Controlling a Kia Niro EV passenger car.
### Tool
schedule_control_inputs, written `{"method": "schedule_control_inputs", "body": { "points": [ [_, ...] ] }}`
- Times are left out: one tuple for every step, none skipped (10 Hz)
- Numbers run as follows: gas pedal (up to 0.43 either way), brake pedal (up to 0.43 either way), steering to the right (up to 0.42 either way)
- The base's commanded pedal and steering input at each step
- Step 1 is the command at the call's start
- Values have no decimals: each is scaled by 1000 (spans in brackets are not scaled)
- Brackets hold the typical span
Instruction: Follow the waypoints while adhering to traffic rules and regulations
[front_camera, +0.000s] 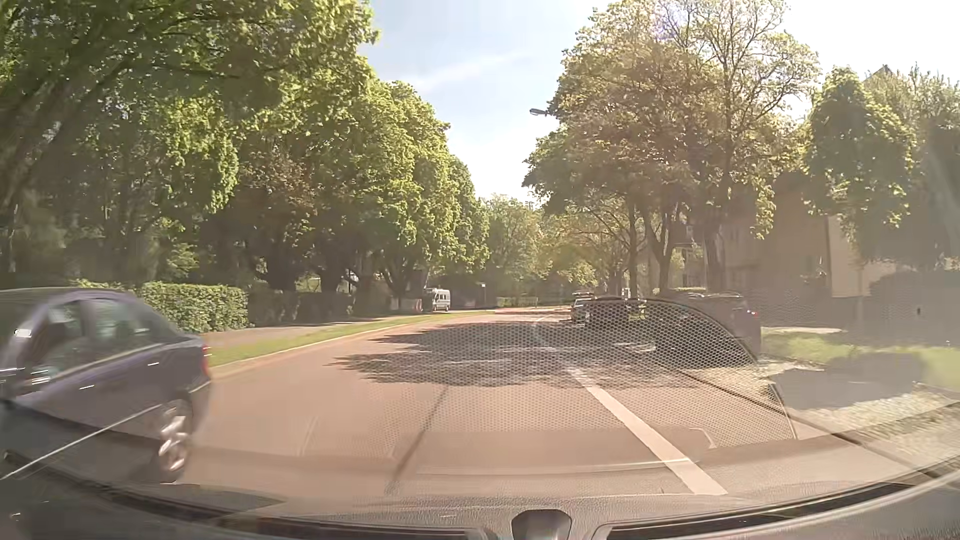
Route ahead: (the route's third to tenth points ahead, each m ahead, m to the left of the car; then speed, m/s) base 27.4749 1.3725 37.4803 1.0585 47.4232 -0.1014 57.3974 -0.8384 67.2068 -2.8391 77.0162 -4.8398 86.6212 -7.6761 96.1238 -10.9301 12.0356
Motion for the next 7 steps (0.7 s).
{"method": "schedule_control_inputs", "body": {
  "points": [
    [59,0,1],
    [59,0,1],
    [59,0,1],
    [59,0,3],
    [59,0,3],
    [47,0,3],
    [47,0,3]
  ]
}}
